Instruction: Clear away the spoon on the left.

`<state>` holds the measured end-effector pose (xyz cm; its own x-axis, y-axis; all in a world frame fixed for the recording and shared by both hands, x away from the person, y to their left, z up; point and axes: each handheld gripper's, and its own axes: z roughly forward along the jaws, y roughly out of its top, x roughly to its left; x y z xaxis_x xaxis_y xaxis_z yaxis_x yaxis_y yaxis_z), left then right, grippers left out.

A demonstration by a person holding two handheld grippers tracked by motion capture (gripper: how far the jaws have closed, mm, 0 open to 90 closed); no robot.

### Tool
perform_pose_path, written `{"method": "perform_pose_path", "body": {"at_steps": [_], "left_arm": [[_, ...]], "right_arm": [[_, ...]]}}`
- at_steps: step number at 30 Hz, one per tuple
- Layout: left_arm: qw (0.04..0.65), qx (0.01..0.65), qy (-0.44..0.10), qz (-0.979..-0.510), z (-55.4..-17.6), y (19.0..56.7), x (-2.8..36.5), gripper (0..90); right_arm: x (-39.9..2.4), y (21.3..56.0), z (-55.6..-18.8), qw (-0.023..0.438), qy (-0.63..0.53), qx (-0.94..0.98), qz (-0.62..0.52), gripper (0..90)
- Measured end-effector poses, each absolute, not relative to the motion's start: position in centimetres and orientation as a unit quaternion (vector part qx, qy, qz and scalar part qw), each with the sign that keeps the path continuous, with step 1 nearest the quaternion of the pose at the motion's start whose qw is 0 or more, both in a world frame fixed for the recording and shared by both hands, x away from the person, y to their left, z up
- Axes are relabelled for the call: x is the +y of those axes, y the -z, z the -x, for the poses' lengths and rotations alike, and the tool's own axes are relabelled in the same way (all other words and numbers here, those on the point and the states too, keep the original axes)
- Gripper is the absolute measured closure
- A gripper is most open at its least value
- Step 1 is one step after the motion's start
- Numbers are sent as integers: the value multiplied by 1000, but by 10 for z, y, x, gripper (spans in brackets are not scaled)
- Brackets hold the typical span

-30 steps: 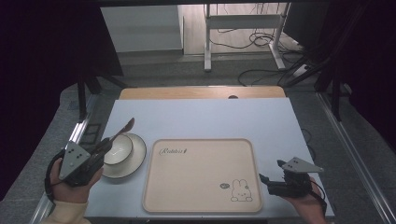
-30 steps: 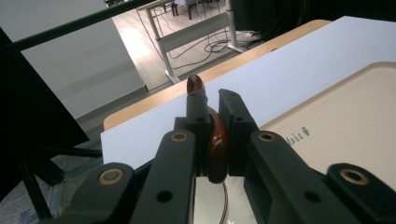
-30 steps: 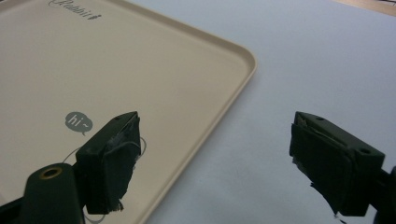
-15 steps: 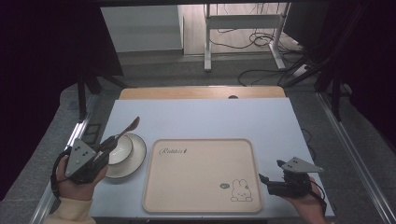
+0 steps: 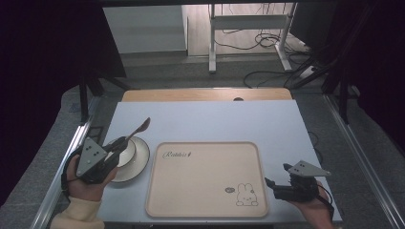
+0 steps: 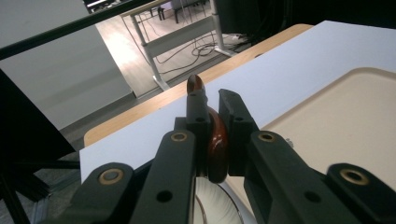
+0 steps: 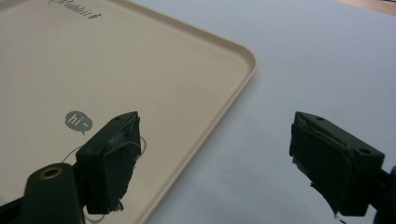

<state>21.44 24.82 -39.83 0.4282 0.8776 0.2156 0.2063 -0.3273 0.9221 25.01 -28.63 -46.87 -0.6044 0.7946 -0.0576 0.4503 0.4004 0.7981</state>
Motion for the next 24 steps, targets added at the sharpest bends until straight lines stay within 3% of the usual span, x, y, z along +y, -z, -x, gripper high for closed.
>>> {"method": "perform_pose_path", "body": {"at_steps": [24], "left_arm": [[441,352,-362,-742,-229,401,220,845]], "right_arm": [[-287,469,-250,221,-389,807,-386,168]]}}
